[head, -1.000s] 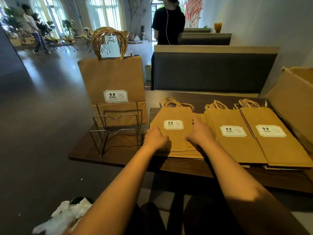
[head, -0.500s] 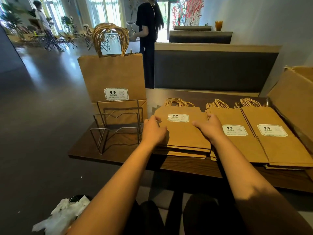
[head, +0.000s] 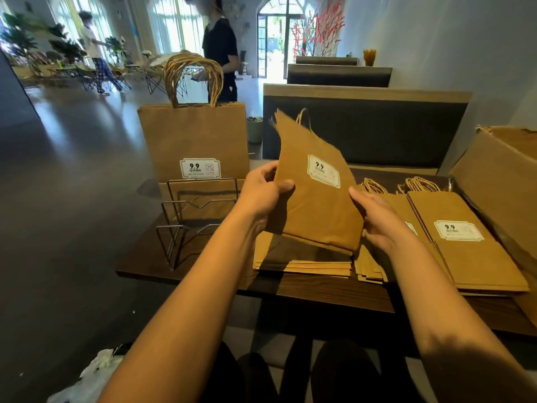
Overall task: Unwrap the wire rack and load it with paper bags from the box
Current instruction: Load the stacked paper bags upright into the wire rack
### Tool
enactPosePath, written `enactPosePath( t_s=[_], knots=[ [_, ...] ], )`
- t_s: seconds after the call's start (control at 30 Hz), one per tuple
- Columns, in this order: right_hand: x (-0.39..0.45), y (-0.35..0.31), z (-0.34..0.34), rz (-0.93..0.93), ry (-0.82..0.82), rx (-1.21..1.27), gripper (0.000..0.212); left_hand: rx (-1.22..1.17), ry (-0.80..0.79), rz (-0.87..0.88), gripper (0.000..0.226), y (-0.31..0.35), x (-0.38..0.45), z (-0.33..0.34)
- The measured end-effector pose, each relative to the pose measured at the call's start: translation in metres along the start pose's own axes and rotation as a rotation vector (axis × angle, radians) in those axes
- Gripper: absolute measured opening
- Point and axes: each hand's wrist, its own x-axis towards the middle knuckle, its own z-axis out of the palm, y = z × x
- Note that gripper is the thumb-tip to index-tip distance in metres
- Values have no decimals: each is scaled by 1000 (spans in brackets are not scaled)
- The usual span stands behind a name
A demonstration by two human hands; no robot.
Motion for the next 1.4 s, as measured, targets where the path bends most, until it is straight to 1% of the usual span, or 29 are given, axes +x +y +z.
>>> enactPosePath(
  t_s=[0.07,0.1,0.17,0.23,0.3,0.4,0.43,0.5,0.63,0.73,0.83,0.93,1.07,1.1,1.17,1.2,1.3,1.4],
  knots=[
    [-4,-4,-1,51,-101,53,40,13,-20,97,37,11,-1,-6],
    [-6,-6,2,47,-143,45,40,12,-22,144,39,15,0,-11],
    [-6,-11,9,-44,-182,-1,38,31,-4,237,41,24,1,-26],
    [-8,-21,26,-163,-187,8,34,102,44,334,40,31,3,-43],
    [-7,-32,47,-258,-168,36,31,197,72,366,33,34,8,-62],
    [0,-46,83,-377,-149,79,29,303,103,252,21,35,16,-90],
    [3,-49,96,-411,-154,105,29,347,125,220,22,35,18,-100],
    [10,-54,118,-461,-160,85,28,387,183,209,22,34,21,-119],
    [21,-61,158,-512,-222,-151,28,330,315,211,20,31,29,-157],
    [23,-58,180,-497,-310,-260,42,306,417,232,15,22,37,-182],
    [30,-53,195,-497,-323,-301,44,324,429,229,21,11,42,-199],
    [40,-45,206,-483,-297,-327,38,341,417,221,20,2,41,-207],
    [53,-34,216,-481,-253,-356,29,418,446,226,19,-8,44,-218],
    [55,-32,219,-474,-241,-361,33,430,453,225,17,-11,46,-221],
    [62,-28,222,-498,-211,-399,55,440,459,191,15,-17,49,-225],
    [66,-26,222,-515,-210,-441,63,446,457,167,14,-19,50,-225],
    [69,-18,223,-489,-226,-543,65,440,452,106,18,-27,50,-225],
    [76,-5,224,-454,-240,-534,60,420,426,52,19,-35,48,-228]
  ],
)
